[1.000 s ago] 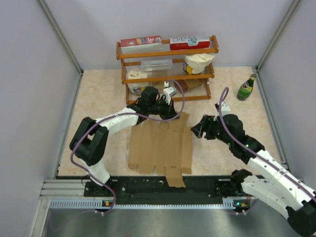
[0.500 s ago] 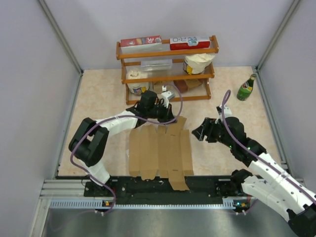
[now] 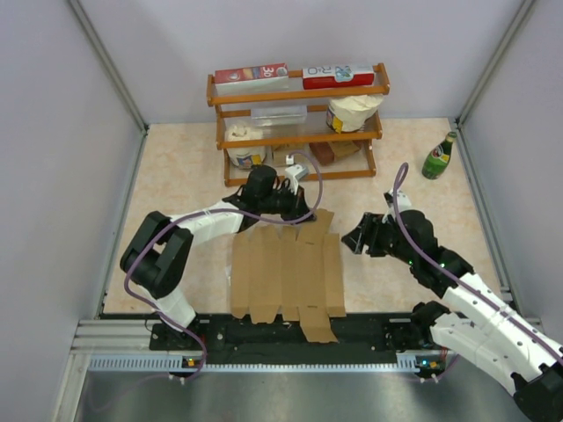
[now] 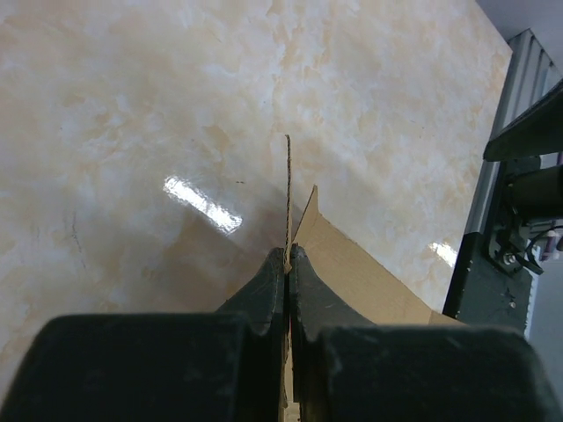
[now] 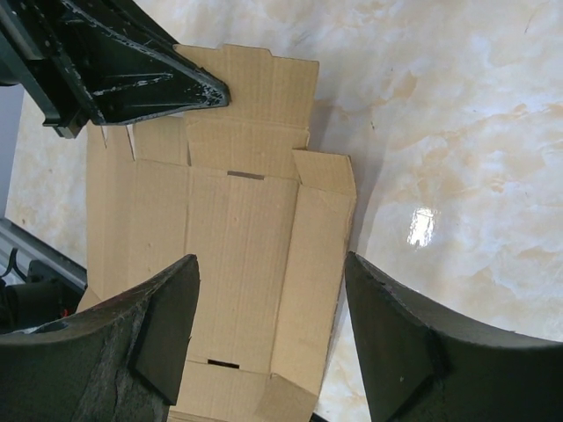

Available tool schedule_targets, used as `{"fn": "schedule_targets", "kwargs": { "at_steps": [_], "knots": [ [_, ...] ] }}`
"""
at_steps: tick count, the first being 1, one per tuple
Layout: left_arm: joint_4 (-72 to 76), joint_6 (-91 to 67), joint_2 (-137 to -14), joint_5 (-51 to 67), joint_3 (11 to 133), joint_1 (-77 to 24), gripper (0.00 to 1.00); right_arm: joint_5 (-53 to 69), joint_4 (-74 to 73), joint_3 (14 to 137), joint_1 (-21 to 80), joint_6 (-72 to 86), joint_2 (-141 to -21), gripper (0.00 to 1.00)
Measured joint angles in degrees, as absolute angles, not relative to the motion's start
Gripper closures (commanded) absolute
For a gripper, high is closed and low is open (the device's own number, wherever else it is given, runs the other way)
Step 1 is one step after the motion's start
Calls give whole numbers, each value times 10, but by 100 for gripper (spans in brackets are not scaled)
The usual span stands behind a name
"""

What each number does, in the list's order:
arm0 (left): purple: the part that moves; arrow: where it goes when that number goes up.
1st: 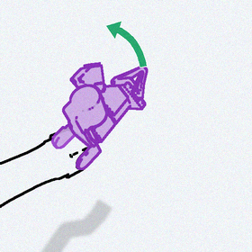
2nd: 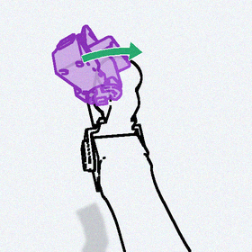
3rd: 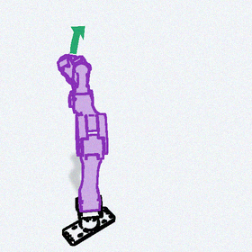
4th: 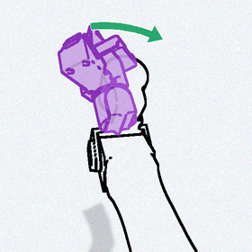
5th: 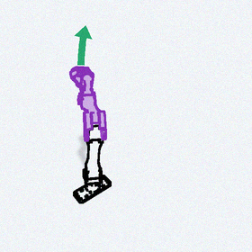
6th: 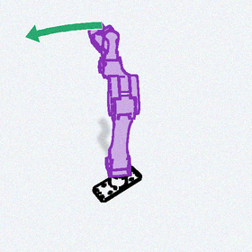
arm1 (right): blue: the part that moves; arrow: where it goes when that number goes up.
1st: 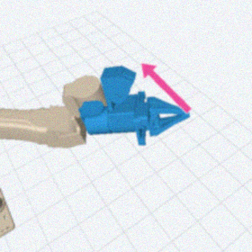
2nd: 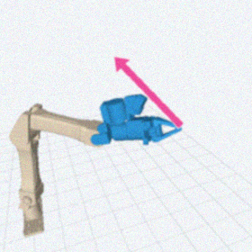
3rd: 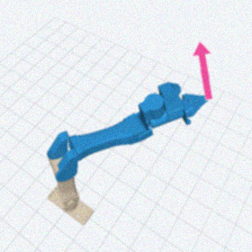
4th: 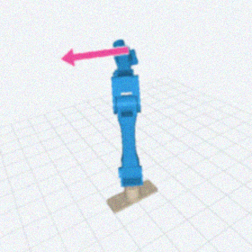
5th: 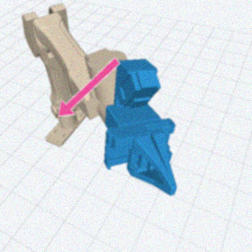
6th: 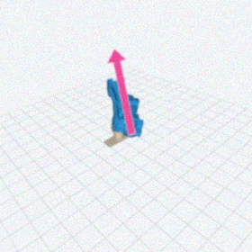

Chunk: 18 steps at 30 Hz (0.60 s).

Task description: Fold the paper box

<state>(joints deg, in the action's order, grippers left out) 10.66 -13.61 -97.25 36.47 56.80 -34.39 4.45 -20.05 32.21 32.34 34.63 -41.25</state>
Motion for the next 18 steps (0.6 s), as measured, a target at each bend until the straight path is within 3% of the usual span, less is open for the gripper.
{"fn": "schedule_targets", "kwargs": {
  "at_steps": [18],
  "knots": [
    [308, -281, -983, 495, 530, -259, 100, 17, -194, 322, 323, 347, -420, 32]
  ]
}}
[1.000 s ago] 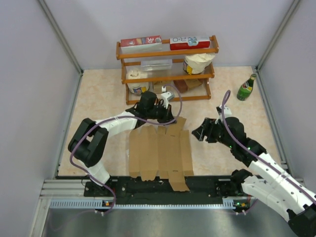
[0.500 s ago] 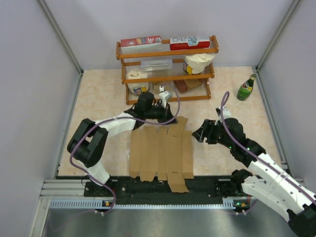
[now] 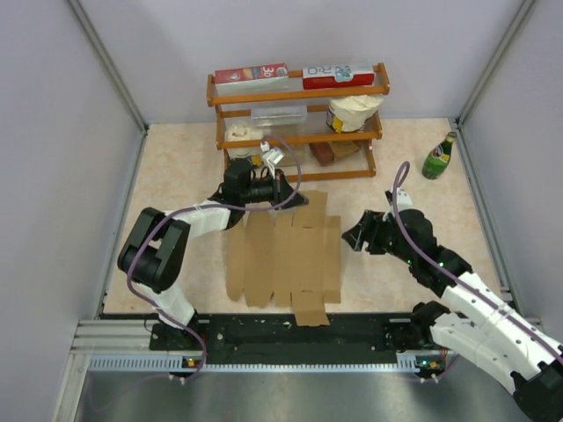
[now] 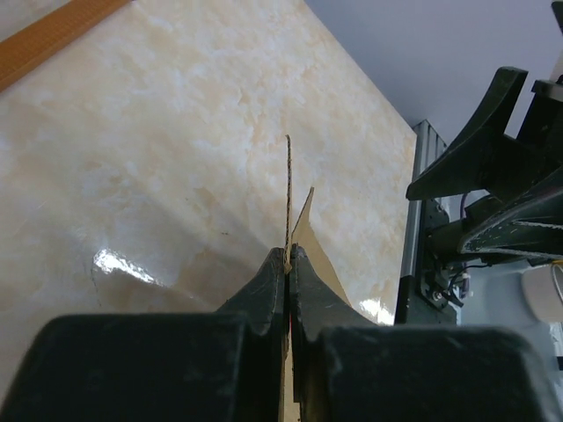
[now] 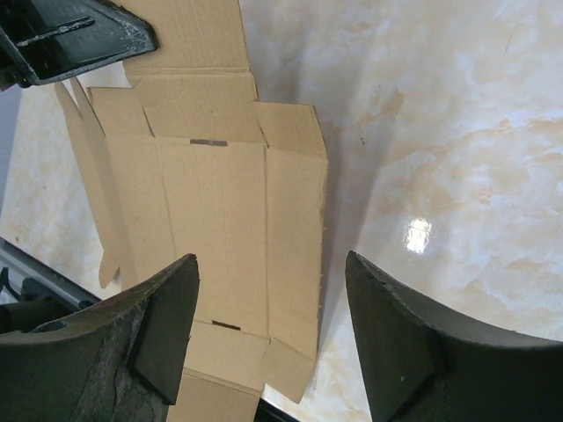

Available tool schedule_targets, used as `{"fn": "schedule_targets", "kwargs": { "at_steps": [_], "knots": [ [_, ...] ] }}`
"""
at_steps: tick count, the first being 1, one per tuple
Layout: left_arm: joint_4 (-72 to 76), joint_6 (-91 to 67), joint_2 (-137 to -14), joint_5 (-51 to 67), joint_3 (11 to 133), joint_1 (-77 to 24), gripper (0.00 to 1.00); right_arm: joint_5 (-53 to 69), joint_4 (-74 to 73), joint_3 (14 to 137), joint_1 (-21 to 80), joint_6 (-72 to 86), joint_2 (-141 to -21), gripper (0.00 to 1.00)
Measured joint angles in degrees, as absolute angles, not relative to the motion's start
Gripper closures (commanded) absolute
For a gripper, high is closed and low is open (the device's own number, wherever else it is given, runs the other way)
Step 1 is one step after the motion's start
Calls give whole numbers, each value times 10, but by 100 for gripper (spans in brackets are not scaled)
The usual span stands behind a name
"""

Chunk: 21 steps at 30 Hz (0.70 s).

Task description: Fold the paper box

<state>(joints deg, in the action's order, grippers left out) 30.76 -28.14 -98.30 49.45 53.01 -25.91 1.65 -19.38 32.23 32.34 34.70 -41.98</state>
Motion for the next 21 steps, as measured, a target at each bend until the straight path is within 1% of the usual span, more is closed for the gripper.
{"fn": "schedule_targets", "kwargs": {
  "at_steps": [7, 13, 21],
  "knots": [
    [424, -365, -988, 511, 518, -246, 100, 44, -130, 279, 320, 379, -418, 30],
    [516, -430, -993, 505, 518, -234, 100, 55, -112, 259, 318, 407, -425, 30],
    [580, -475, -1007, 501, 518, -225, 100, 48, -64, 236, 317, 391, -427, 31]
  ]
}}
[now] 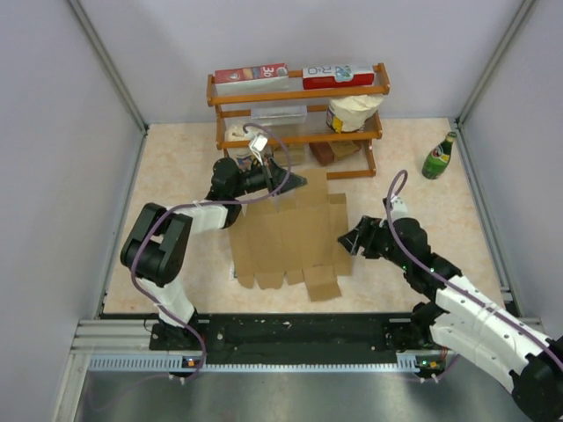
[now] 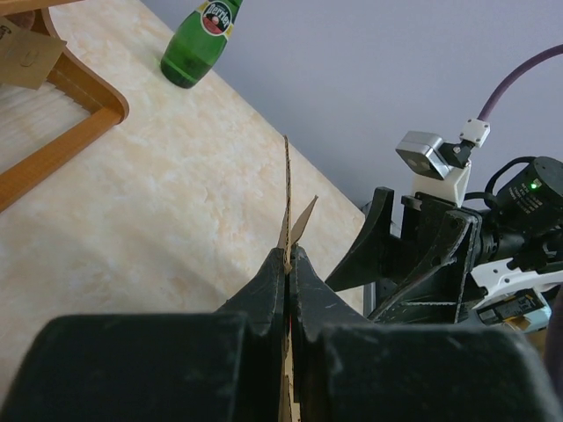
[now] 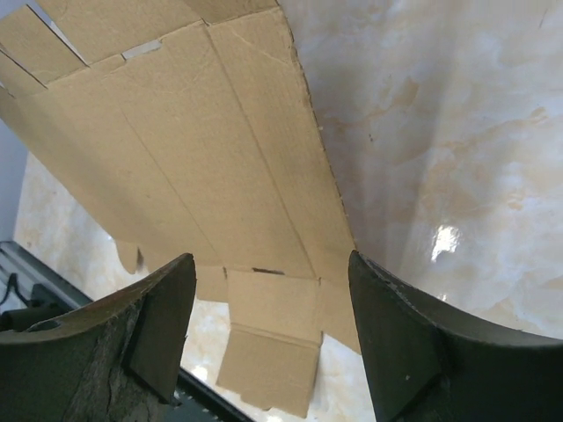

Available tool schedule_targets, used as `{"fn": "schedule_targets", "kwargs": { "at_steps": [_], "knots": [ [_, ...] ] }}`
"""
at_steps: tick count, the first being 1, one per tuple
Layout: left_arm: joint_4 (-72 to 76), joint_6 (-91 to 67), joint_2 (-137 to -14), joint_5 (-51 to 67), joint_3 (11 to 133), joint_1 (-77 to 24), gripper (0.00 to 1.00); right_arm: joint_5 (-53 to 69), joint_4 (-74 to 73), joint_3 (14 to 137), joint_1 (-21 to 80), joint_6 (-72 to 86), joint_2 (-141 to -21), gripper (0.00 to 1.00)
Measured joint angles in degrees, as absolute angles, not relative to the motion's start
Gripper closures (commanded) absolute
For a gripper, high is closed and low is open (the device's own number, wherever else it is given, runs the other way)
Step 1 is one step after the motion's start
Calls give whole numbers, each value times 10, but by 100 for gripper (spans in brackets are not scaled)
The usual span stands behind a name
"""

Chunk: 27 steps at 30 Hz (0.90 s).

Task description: Fold the paper box

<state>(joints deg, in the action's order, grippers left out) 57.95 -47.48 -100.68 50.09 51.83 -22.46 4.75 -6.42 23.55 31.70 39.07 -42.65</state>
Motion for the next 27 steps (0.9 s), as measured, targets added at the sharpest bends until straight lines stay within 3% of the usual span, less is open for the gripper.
{"fn": "schedule_targets", "kwargs": {
  "at_steps": [12, 27],
  "knots": [
    [644, -525, -1019, 536, 518, -206, 100, 37, 20, 222, 297, 272, -484, 33],
    [730, -610, -1059, 578, 518, -189, 100, 198, 211, 194, 237, 250, -607, 38]
  ]
}}
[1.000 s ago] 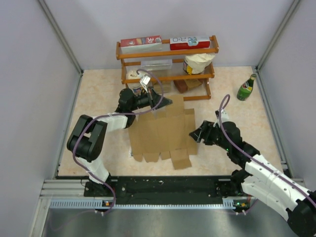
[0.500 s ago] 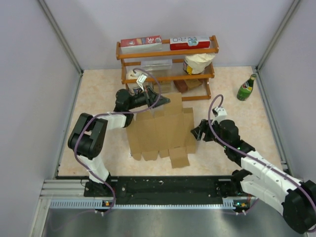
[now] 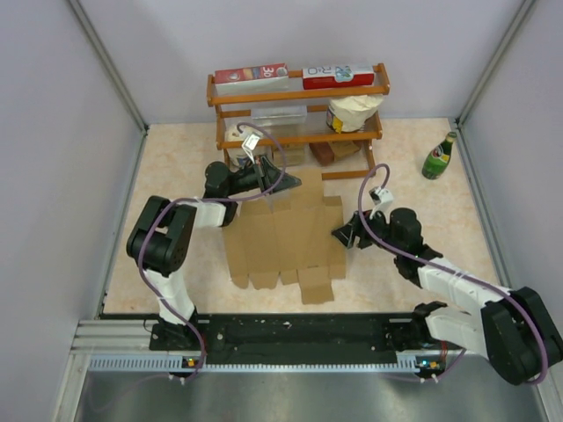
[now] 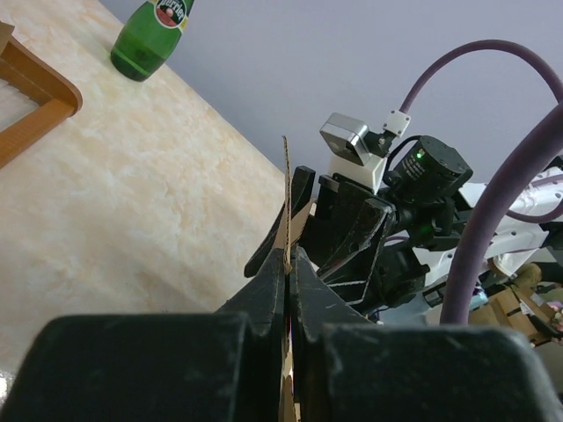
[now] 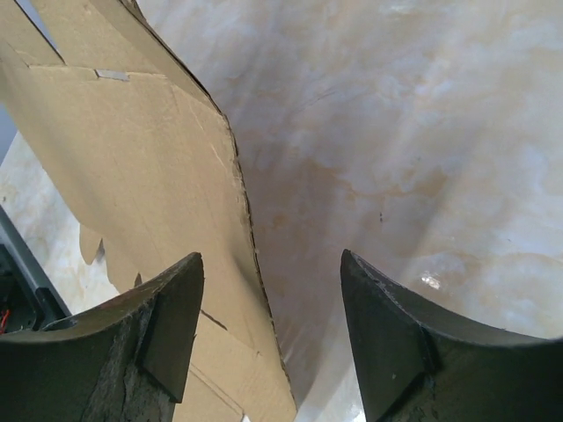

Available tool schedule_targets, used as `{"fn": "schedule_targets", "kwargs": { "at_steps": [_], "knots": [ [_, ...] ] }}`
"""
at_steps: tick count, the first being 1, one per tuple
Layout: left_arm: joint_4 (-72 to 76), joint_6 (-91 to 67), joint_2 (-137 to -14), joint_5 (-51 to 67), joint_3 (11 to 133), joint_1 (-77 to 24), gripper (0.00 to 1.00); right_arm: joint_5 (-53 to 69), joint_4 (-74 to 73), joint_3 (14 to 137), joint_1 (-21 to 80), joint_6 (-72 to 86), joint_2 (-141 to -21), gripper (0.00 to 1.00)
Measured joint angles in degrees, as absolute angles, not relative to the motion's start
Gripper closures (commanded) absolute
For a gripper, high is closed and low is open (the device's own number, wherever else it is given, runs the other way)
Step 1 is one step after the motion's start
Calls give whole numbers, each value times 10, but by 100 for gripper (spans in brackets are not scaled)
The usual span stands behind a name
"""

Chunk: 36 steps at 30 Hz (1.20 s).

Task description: Fold the paper box

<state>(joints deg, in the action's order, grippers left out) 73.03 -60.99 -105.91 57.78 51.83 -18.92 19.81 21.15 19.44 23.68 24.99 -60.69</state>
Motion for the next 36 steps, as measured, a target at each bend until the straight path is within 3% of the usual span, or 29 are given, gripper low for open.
{"fn": "schedule_targets", "kwargs": {
  "at_steps": [14, 17, 21, 24, 27, 29, 30, 34, 36],
  "knots": [
    [735, -640, -1065, 582, 518, -188, 100, 275, 328, 188, 235, 258, -695, 53],
    [735, -642, -1067, 581, 519, -187, 100, 286, 348, 179, 235, 263, -703, 60],
    [737, -644, -1074, 576, 520, -185, 100, 300, 365, 176, 235, 269, -710, 84],
    [737, -644, -1079, 572, 521, -184, 100, 312, 380, 175, 234, 272, -711, 89],
    [737, -644, -1083, 569, 522, -184, 100, 319, 383, 175, 234, 271, -711, 99],
    [737, -644, -1083, 568, 522, -183, 100, 323, 382, 175, 234, 270, -711, 100],
    [737, -644, -1083, 568, 522, -183, 98, 325, 382, 176, 234, 270, -711, 100],
    [738, -641, -1083, 568, 522, -184, 72, 328, 374, 177, 234, 270, -708, 100],
    [738, -640, -1083, 567, 523, -183, 54, 329, 359, 177, 234, 270, -698, 100]
  ]
}}
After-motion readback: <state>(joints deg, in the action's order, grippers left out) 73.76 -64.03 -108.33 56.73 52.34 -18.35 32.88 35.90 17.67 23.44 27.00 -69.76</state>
